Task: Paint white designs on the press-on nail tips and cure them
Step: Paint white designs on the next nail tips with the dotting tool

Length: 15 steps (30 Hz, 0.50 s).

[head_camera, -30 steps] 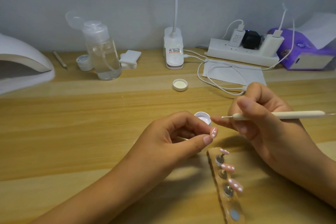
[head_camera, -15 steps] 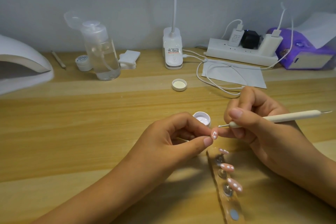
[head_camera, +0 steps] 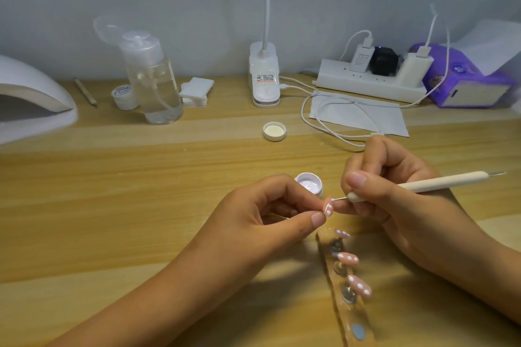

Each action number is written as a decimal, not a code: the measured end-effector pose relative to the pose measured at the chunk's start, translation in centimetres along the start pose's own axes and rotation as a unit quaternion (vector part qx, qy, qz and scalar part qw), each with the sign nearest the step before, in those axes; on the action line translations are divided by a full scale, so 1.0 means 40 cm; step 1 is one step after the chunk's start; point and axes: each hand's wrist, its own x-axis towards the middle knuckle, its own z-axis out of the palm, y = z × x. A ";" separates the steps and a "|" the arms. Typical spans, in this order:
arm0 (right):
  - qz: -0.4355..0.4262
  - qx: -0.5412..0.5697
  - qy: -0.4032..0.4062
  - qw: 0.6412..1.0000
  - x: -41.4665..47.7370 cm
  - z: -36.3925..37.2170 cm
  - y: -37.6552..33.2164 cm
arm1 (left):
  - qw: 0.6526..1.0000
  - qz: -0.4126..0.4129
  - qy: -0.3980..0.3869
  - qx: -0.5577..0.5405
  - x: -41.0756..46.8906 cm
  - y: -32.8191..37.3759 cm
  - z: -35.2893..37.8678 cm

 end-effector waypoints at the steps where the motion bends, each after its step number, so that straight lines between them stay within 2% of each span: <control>1: 0.001 -0.001 -0.001 1.000 0.000 0.000 0.001 | 1.000 0.001 0.000 0.001 0.000 0.000 0.000; 9: -0.009 0.029 0.011 0.999 0.005 -0.007 0.000 | 1.000 0.003 0.003 0.002 0.000 -0.002 0.000; 15: -0.013 0.035 -0.013 0.999 0.002 -0.007 0.000 | 1.000 0.007 -0.007 -0.014 0.001 0.004 0.002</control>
